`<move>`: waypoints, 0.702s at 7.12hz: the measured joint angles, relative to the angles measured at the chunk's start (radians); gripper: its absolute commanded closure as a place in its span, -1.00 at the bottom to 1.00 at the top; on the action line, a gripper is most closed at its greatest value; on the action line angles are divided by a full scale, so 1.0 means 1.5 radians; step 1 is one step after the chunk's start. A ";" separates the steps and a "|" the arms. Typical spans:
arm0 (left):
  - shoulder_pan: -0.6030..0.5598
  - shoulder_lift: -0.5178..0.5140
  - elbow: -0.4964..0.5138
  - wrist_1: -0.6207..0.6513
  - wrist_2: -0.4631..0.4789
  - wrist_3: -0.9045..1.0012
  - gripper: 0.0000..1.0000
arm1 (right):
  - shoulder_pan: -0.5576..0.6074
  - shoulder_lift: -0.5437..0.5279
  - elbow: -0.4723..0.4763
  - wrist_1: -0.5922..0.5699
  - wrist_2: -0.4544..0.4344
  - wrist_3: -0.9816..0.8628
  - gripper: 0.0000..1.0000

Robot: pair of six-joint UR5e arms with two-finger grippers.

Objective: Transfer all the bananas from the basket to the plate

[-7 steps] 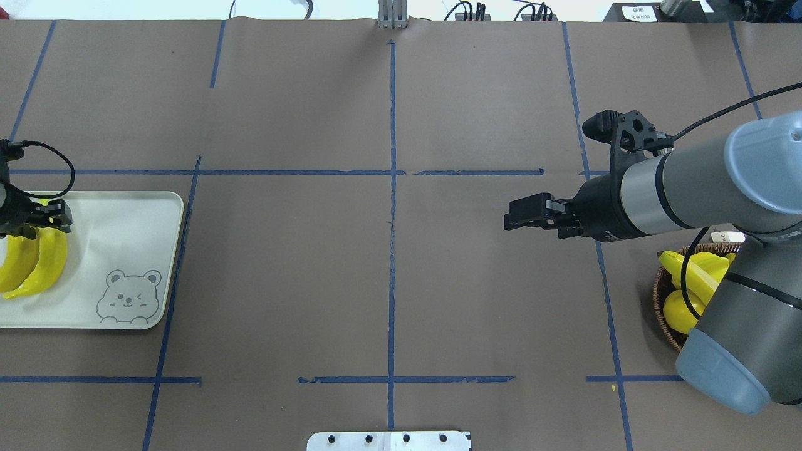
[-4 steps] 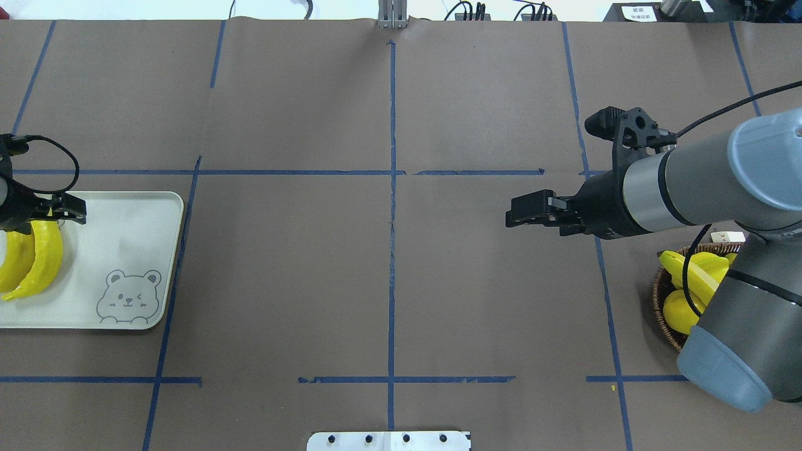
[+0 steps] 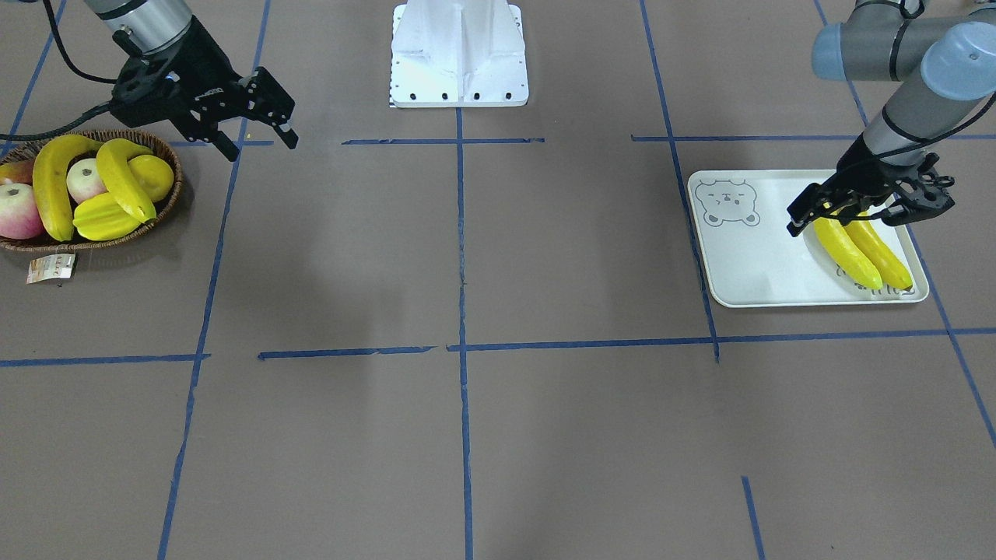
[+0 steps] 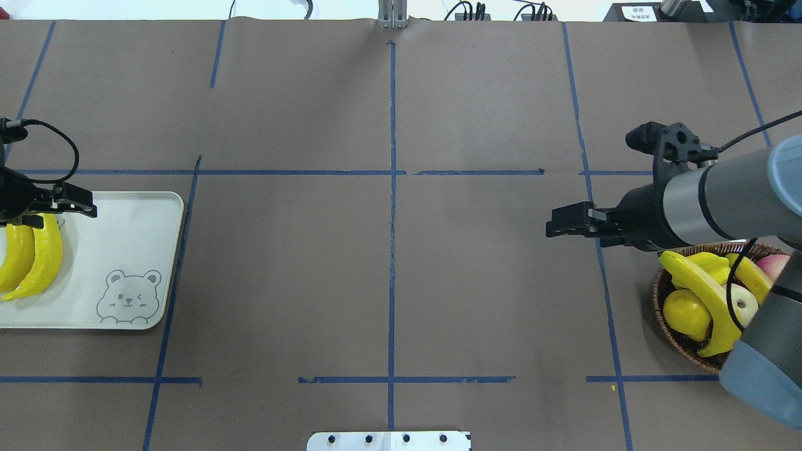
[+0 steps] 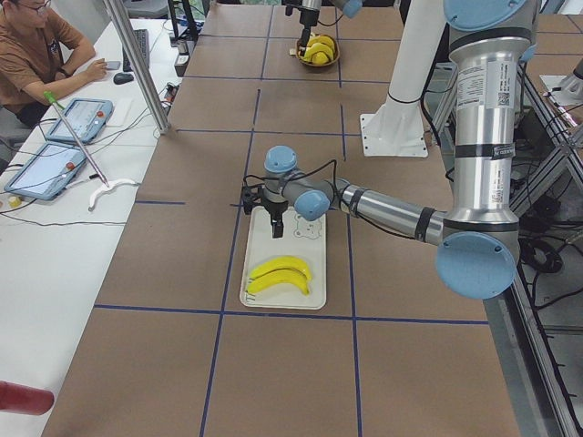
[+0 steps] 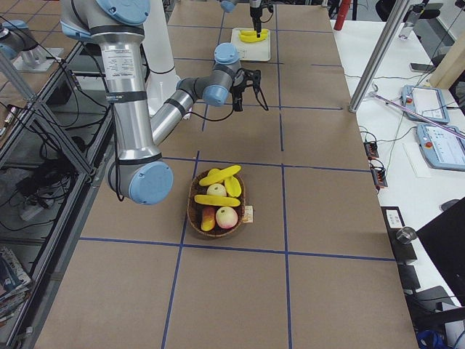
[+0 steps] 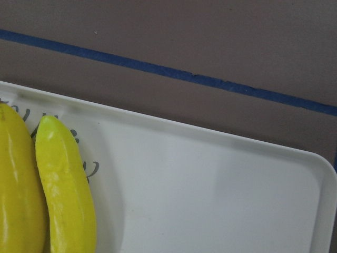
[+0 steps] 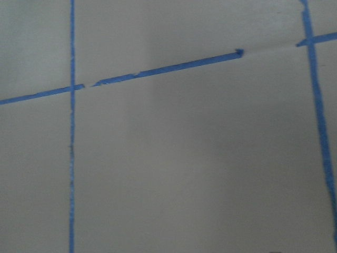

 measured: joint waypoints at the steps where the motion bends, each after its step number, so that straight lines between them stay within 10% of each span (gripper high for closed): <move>1: 0.000 -0.003 -0.006 0.000 0.000 -0.002 -0.99 | 0.011 -0.052 0.018 0.001 0.000 -0.021 -1.00; 5: 0.002 -0.009 -0.013 0.000 0.000 -0.009 -0.99 | 0.094 -0.226 -0.024 0.118 0.069 -0.286 -1.00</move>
